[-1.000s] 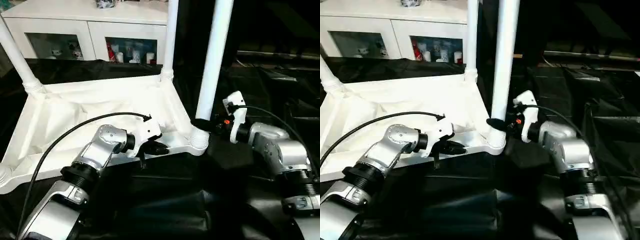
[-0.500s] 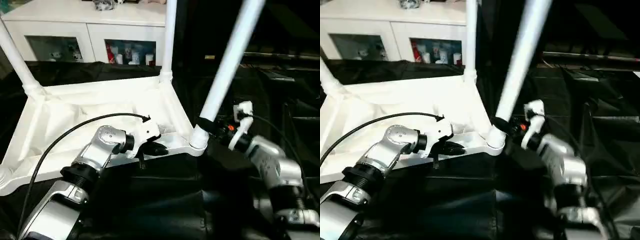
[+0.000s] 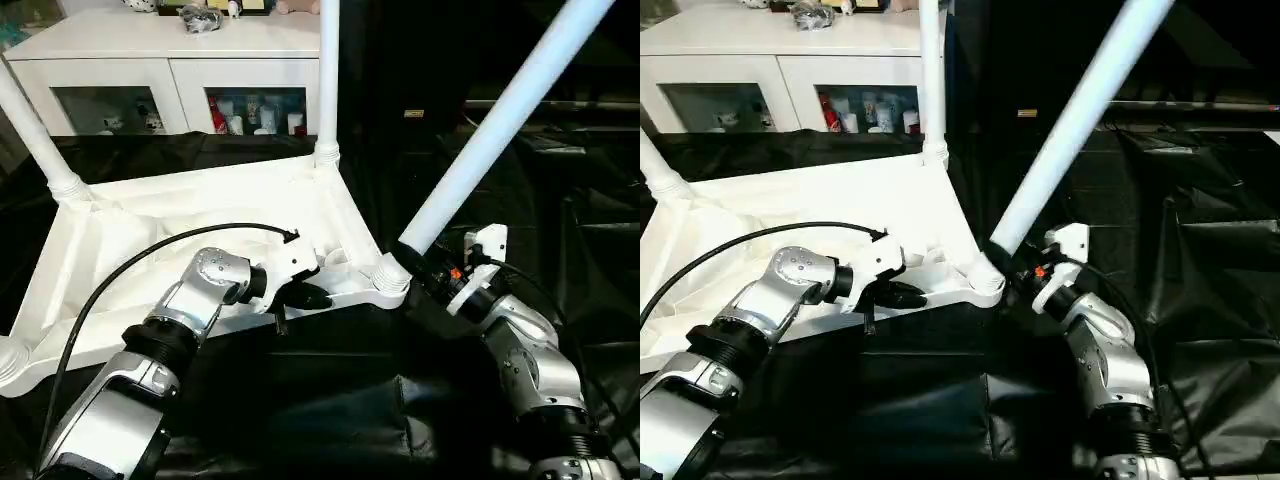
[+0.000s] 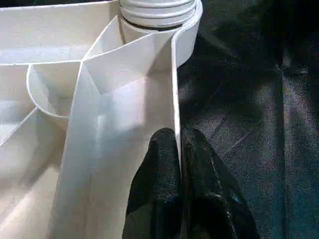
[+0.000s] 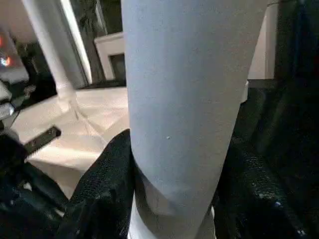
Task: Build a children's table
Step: Insert table leg to table base
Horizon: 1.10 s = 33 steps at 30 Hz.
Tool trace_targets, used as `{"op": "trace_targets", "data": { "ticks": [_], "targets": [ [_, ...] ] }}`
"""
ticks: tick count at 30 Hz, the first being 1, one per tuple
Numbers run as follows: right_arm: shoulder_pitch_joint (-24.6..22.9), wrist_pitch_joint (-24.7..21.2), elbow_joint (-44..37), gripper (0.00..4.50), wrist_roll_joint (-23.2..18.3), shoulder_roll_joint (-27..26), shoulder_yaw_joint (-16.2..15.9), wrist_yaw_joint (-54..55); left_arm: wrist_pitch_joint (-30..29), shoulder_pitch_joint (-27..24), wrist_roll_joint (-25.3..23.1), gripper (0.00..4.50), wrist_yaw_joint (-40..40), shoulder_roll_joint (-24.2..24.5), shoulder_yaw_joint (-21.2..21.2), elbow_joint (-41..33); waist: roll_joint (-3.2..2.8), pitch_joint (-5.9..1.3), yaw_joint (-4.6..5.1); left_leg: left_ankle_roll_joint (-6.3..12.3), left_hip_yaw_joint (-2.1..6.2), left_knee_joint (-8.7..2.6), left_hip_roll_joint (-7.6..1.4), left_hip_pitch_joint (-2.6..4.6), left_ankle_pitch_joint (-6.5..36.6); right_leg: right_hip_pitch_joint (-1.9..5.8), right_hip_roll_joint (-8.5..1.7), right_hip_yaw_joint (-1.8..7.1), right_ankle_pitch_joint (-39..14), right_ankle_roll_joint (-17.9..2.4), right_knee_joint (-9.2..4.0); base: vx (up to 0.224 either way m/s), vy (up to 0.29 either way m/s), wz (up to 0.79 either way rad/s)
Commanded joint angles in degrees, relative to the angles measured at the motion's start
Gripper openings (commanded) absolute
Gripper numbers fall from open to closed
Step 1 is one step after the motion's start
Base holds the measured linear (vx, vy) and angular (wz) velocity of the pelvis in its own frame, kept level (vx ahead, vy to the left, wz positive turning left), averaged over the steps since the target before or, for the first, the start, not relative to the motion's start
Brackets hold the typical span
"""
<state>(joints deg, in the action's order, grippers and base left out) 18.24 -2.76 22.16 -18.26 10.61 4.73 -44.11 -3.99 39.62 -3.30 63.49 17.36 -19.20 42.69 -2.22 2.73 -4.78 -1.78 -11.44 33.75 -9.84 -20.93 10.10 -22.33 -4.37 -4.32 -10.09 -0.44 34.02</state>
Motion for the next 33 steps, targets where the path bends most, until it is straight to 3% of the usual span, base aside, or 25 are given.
{"op": "trace_targets", "data": {
  "ticks": [1,2,3,4,5,6,7,9,10,11,13,14,15,20,21,23,24,28,31,33],
  "targets": [
    [-1.7,-2.68,3.55,1.86,4.1,-0.25,-5.71,-1.3,1.13,2.17,-1.15,0.0,-0.94,-0.1,-0.45,0.05,0.07,-2.61,0.37,-0.69,2.82,-4.81,-3.54,1.46,24.59,0.96,-5.14,2.59,-33.13,-7.0,-6.62,0.0,0.0,0.0],
    [-0.6,-2.8,3.94,1.86,5.42,0.58,-7.03,-2.01,1.66,2.18,-1.34,0.0,-0.9,-0.23,-0.61,0.43,0.82,-2.52,0.56,-0.66,2.74,-4.79,-3.49,1.49,25.06,0.9,-5.14,2.55,-34.13,-6.73,-6.79,0.0,0.0,0.0],
    [0.09,-3.49,4.1,1.86,5.61,0.9,-7.34,-2.31,1.82,2.15,-1.41,0.0,-0.87,-0.25,-0.66,0.47,0.35,-2.42,0.56,-0.78,2.85,-4.72,-3.4,1.72,25.59,0.77,-5.25,2.53,-35.47,-6.58,-6.8,0.0,0.0,0.0],
    [0.77,-3.93,4.34,1.86,5.89,1.28,-7.66,-2.59,1.91,2.1,-1.51,0.0,-0.78,-0.29,-0.73,0.41,0.33,-2.36,0.7,-0.82,2.82,-4.66,-3.36,1.81,26.05,0.67,-5.26,2.5,-36.33,-6.35,-6.97,0.0,0.0,0.0],
    [1.79,-4.48,4.89,1.86,6.07,1.73,-8.01,-3.28,1.98,1.95,-1.63,0.0,-0.59,-0.25,-0.88,0.2,1.05,-2.33,0.93,-0.64,2.9,-4.58,-3.33,1.85,26.18,0.72,-5.4,2.4,-37.72,-6.03,-7.11,0.0,0.0,0.0],
    [2.6,-4.88,5.39,1.86,6.23,2.1,-8.31,-3.87,2.05,1.83,-1.73,0.0,-0.44,-0.21,-1.0,0.04,0.88,-2.28,1.1,-0.54,3.06,-4.56,-3.3,1.74,26.24,0.78,-5.53,2.31,-38.96,-5.61,-7.18,0.0,0.0,0.0],
    [3.5,-5.41,6.01,1.86,6.54,2.61,-8.73,-4.59,2.01,1.63,-1.8,0.0,-0.29,-0.18,-1.13,-0.21,1.41,-2.25,1.3,-0.46,2.98,-4.55,-3.36,1.78,26.34,0.67,-5.45,2.27,-39.51,-5.33,-7.4,0.0,0.0,0.0],
    [4.4,-5.7,6.68,1.86,6.89,3.06,-9.13,-5.29,1.92,1.49,-1.85,0.0,-0.13,-0.1,-1.24,-0.39,0.98,-2.25,1.45,-0.59,3.08,-4.54,-3.45,2.12,26.96,0.51,-5.54,2.1,-39.33,-5.43,-7.56,0.0,0.0,0.0],
    [5.51,-6.2,7.5,1.86,7.21,3.78,-9.63,-6.52,1.77,1.16,-2.0,0.0,0.0,-0.03,-1.44,-0.84,1.5,-2.37,1.6,-0.61,3.17,-4.86,-3.66,1.93,27.44,0.94,-5.44,1.75,-37.31,-5.58,-7.52,0.0,0.0,0.0],
    [5.58,-6.23,7.55,1.86,7.23,3.83,-9.68,-6.65,1.76,1.15,-2.01,0.0,0.01,-0.02,-1.45,-0.87,1.28,-2.36,1.59,-0.66,3.31,-5.0,-3.73,1.77,27.58,1.02,-5.55,1.77,-36.67,-5.82,-7.32,0.0,0.0,0.0],
    [6.96,-6.5,8.71,1.86,7.58,4.82,-10.54,-8.8,1.68,0.97,-2.3,0.0,0.15,0.1,-1.63,-1.07,1.67,-2.33,1.51,-0.82,3.19,-4.92,-3.79,2.05,28.4,0.68,-5.7,1.72,-36.95,-5.92,-7.43,0.0,0.0,0.0],
    [7.78,-6.95,9.48,1.86,7.8,5.72,-11.49,-10.91,1.66,0.95,-2.53,0.0,0.09,0.17,-1.64,-1.09,2.34,-2.24,1.62,-0.9,3.09,-4.86,-3.79,2.12,28.72,0.56,-5.78,1.62,-37.51,-6.0,-7.57,0.0,0.0,0.0],
    [7.78,-6.95,9.48,1.86,7.8,5.72,-11.49,-10.91,1.66,0.95,-2.53,0.0,0.09,0.17,-1.64,-1.09,1.92,-2.21,1.29,-1.01,3.2,-4.8,-3.83,2.24,28.64,0.61,-6.08,1.57,-38.05,-5.75,-7.62,0.0,0.0,0.0],
    [7.43,-6.83,11.01,1.86,7.22,6.2,-11.11,-12.51,1.61,1.03,-2.49,0.0,-0.78,-0.05,-0.99,-0.97,2.45,-2.2,1.3,-1.65,3.32,-5.17,-4.06,2.11,29.87,0.62,-6.08,1.56,-36.45,-5.76,-7.45,0.0,0.0,0.0],
    [7.37,-6.93,11.31,1.86,6.2,5.6,-9.6,-11.09,1.68,0.86,-2.48,0.0,-0.77,-0.07,-1.04,-1.05,2.23,-2.19,1.28,-1.72,3.31,-5.14,-4.05,2.21,29.94,0.5,-6.17,1.67,-36.25,-6.0,-7.42,0.0,0.0,0.0],
    [7.45,-7.29,11.39,1.86,5.45,5.3,-8.84,-10.52,1.72,0.78,-2.47,0.0,-0.76,-0.08,-1.07,-1.08,2.4,-2.14,1.34,-1.67,3.26,-4.98,-3.94,2.36,30.4,0.33,-6.2,1.59,-37.07,-6.04,-7.63,0.0,0.0,0.0],
    [7.99,-7.88,11.1,1.86,4.17,5.38,-7.13,-8.88,1.72,0.47,-2.36,0.0,-0.29,-0.07,-1.2,-1.46,1.8,-2.05,1.4,-1.85,3.36,-5.04,-3.95,2.43,30.92,0.36,-6.16,1.53,-37.55,-5.79,-7.78,0.0,0.0,0.0],
    [8.48,-8.63,9.92,1.86,4.03,7.29,-6.15,-8.33,1.85,0.19,-2.39,0.0,0.2,-0.09,-1.47,-1.9,2.15,-2.0,1.53,-2.0,3.4,-4.97,-3.83,2.38,31.47,0.36,-6.08,1.27,-38.81,-4.99,-7.91,0.0,0.0,0.0],
    [8.3,-11.39,7.62,1.86,3.9,10.3,-5.13,-8.97,2.18,0.28,-2.61,0.0,0.22,-0.23,-1.77,-1.71,1.92,-1.99,1.46,-1.83,3.33,-4.91,-3.78,2.55,31.11,0.34,-5.93,1.31,-38.75,-4.78,-8.04,0.0,0.0,0.0],
    [7.87,-12.67,6.37,1.86,3.7,11.7,-4.94,-10.05,2.23,0.46,-2.64,0.0,0.28,-0.36,-1.84,-1.51,2.01,-2.15,1.33,-1.35,3.23,-5.03,-3.86,2.24,29.83,0.54,-5.99,1.44,-37.06,-5.34,-7.82,0.0,0.0,0.0]
  ]
}}
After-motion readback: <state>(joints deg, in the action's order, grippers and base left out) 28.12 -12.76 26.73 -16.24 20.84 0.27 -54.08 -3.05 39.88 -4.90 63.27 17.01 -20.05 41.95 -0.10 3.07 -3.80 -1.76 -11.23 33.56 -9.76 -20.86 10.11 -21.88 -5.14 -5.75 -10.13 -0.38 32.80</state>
